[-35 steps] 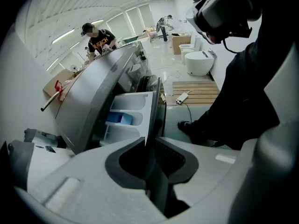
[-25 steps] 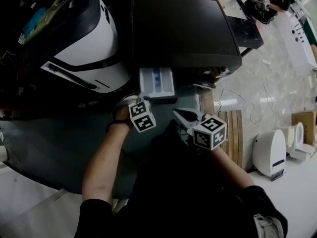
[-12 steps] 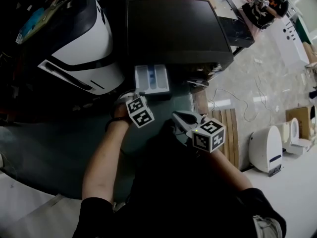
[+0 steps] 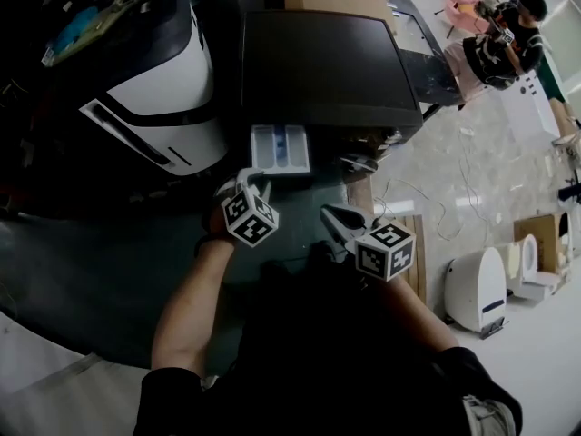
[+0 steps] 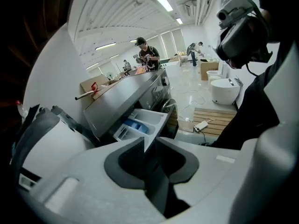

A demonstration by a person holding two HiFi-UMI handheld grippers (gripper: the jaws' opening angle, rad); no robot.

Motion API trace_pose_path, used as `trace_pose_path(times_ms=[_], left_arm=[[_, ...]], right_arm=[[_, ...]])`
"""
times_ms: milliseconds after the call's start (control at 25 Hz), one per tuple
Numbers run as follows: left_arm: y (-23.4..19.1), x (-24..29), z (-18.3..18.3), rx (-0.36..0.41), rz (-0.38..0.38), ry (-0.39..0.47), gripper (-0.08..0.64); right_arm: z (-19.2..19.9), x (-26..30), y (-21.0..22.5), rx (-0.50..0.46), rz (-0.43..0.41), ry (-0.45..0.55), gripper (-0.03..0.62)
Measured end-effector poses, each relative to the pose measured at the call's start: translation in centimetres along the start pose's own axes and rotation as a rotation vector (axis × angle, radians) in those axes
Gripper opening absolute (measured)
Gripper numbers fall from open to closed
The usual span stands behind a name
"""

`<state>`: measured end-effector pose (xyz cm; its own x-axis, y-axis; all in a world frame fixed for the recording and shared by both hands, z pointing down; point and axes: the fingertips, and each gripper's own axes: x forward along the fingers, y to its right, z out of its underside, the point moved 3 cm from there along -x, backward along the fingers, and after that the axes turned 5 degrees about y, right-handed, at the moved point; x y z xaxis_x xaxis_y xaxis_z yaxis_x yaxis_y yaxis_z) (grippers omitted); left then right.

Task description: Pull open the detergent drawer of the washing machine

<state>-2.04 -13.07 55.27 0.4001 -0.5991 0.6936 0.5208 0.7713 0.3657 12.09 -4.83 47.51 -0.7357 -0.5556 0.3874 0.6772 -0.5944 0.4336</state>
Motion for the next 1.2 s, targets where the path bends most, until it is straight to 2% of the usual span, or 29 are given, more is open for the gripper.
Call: trace_pose_path(times_ms=[120,280,480,720,840,1200], left_arm=[[0.0,-1.3,0.0,-0.044,-0.017,0.014,0.072],[0.2,-2.7,-0.6,-0.170,-0.046,0.053,0.054],[0.0,-4.7,-3.3,-0.374,-0.097,0.184,0.037],[-1.7,-7.5,-6.8,-0.551,-0.203,0.316,0.021],[-2.1,-8.6,-8.6,-0.593,-0.248,0.364,0.015],[-1.8,-11.1,-13.1,-0.655,-0.351,0.451,0.011]], right_arm=[[-0.8,0.6,0.0,-0.011,-0.030,0.000,0.003],[-1.1,1.0,0.2,-0.032,-0.088,-0.030,0.003],[-2.3,0.4,2.1,-0.052,-0.130,-0.040,0.003],[-4.5,-0.3,4.2,-0.070,-0.185,-0.024,0.003],[-5.4,-0.9,5.1,-0.073,-0.211,-0.015,0.003],[-7.9,-2.4,7.7,-0.086,-0.260,0.024,0.003]])
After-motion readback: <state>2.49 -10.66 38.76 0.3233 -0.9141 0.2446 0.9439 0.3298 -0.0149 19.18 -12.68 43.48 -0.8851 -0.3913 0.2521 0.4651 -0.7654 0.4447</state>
